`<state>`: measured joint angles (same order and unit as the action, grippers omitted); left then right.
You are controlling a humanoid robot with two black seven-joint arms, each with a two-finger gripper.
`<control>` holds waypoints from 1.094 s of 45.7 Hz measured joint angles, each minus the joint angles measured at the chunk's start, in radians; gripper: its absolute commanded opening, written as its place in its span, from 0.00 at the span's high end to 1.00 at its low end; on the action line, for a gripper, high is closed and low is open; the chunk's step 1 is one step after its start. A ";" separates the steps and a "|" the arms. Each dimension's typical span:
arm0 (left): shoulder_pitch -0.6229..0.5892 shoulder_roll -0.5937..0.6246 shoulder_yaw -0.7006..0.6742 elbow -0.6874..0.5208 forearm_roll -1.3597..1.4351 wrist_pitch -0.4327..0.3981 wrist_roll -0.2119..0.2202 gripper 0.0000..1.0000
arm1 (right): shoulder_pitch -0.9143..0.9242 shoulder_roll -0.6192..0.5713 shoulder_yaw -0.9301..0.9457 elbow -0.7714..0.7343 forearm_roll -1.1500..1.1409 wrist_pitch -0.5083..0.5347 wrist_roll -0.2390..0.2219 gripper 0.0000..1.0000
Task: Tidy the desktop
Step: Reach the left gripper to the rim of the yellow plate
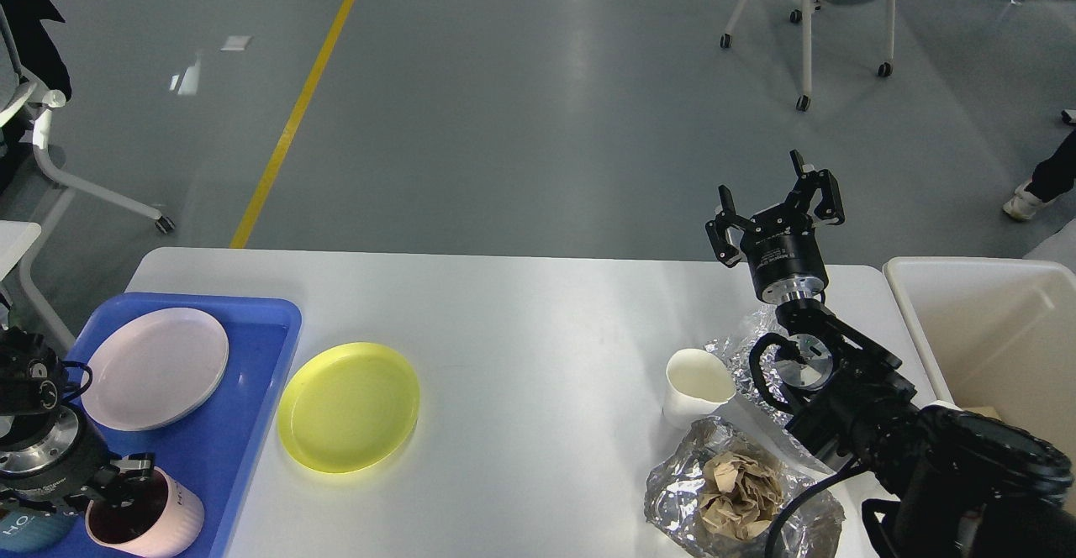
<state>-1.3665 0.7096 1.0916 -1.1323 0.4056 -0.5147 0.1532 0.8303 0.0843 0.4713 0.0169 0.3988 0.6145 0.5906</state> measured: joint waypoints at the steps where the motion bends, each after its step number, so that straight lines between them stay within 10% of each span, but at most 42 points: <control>1: 0.000 0.002 0.000 0.001 -0.001 0.000 0.000 0.12 | 0.000 0.000 0.000 0.000 0.000 0.000 0.000 0.00; 17: -0.054 0.042 -0.018 0.010 -0.002 -0.070 -0.002 0.08 | 0.000 0.000 0.000 0.000 0.000 0.000 0.000 0.00; 32: -0.412 0.139 -0.045 0.018 -0.060 -0.410 -0.005 0.08 | 0.001 0.000 0.000 0.000 0.000 0.000 0.000 0.00; 50: -0.368 -0.020 -0.056 0.021 -0.408 -0.333 0.063 0.12 | -0.001 0.000 -0.001 0.000 0.000 -0.001 0.000 0.00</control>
<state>-1.7341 0.6898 1.0359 -1.1113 -0.0024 -0.8479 0.2159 0.8298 0.0844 0.4708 0.0169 0.3988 0.6135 0.5906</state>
